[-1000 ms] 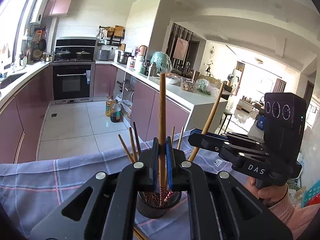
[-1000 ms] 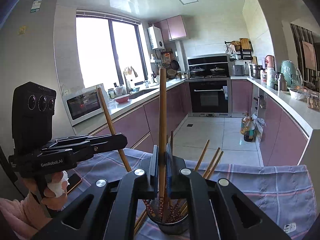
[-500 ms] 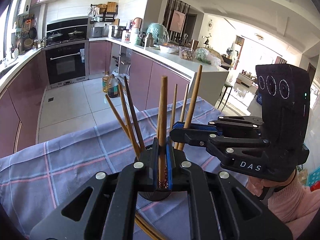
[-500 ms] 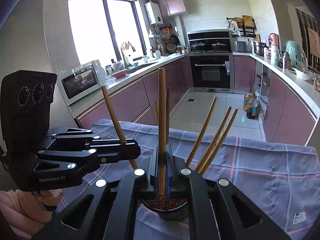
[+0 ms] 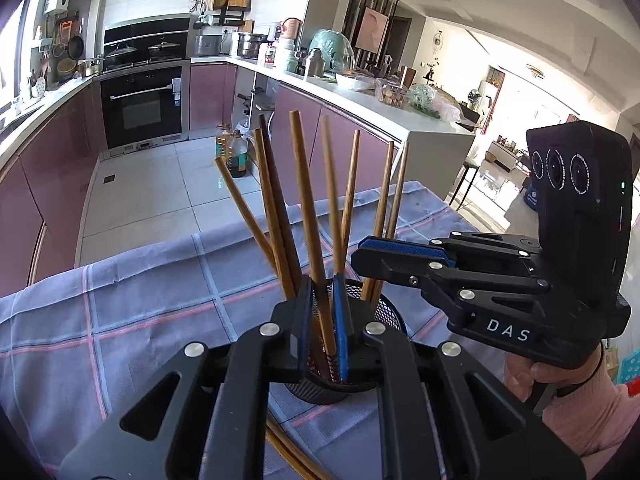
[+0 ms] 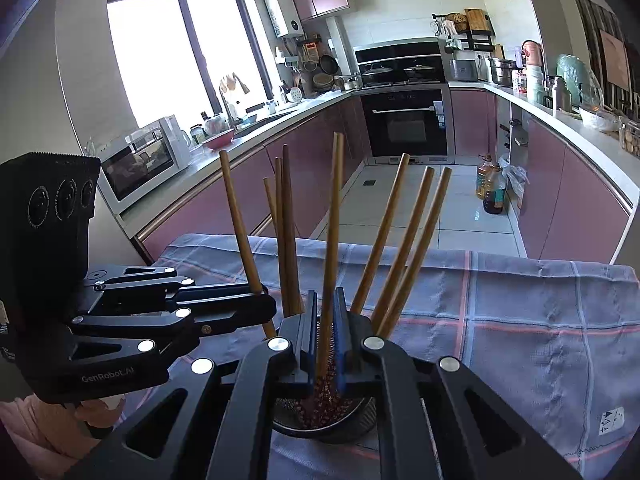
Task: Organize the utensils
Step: 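Lower the chopstick into the mesh cup and open the right tool, then move the open right tool back to the remaining two chopsticks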
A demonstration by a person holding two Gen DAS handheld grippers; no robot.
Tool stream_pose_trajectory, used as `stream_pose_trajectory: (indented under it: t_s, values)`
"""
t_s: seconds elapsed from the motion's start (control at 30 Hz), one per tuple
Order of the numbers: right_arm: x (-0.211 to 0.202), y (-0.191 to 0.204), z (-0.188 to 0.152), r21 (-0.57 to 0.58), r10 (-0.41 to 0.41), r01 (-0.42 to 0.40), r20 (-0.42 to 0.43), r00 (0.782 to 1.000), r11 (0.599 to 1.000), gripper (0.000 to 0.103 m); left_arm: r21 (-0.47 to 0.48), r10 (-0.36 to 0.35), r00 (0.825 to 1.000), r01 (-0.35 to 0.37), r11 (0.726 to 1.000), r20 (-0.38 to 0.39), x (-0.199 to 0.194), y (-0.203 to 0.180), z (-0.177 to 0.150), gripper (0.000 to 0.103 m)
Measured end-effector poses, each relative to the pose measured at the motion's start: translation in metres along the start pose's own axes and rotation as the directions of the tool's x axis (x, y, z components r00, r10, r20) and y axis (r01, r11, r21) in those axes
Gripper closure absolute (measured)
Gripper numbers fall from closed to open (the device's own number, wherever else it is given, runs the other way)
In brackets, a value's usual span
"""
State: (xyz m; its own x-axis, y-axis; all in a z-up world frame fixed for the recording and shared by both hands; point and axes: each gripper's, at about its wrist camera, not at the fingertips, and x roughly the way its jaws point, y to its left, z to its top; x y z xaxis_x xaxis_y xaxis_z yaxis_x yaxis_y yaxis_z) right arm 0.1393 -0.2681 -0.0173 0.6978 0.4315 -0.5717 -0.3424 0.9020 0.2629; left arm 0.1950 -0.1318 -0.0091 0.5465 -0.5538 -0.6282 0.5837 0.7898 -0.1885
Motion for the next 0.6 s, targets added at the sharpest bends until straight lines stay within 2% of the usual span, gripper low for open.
stream_pose_trajectory:
  t_s: [0.13, 0.3, 0.37, 0.5, 0.57, 0.6]
  values:
    - [-0.005, 0.003, -0.003, 0.000, -0.002, 0.002, 0.010, 1.000, 1.000, 0.095, -0.002, 0.011, 1.000, -0.011, 1.000, 0.017, -0.005, 0.002, -0.004, 0.085]
    - [-0.015, 0.008, -0.006, -0.014, 0.012, -0.011, 0.032, 0.999, 1.000, 0.088, 0.002, 0.038, 0.997, -0.038, 0.999, 0.063, -0.020, 0.002, -0.012, 0.082]
    - [-0.023, 0.014, -0.010, -0.026, 0.029, -0.028, 0.047, 0.998, 0.999, 0.080, 0.004, 0.050, 0.994, -0.050, 0.999, 0.098, -0.034, 0.002, -0.018, 0.080]
    - [-0.037, 0.028, -0.023, -0.061, 0.084, -0.081, 0.055, 0.995, 0.995, 0.070, -0.006, 0.072, 0.983, -0.072, 0.997, 0.167, -0.064, 0.007, -0.035, 0.057]
    - [-0.038, 0.035, -0.035, -0.070, 0.119, -0.116, 0.039, 0.992, 0.991, 0.062, -0.014, 0.090, 0.980, -0.089, 0.996, 0.178, -0.074, 0.010, -0.046, 0.056]
    - [-0.037, 0.038, -0.042, -0.073, 0.136, -0.134, 0.022, 0.990, 0.988, 0.060, -0.017, 0.096, 0.980, -0.094, 0.995, 0.177, -0.077, 0.012, -0.052, 0.051]
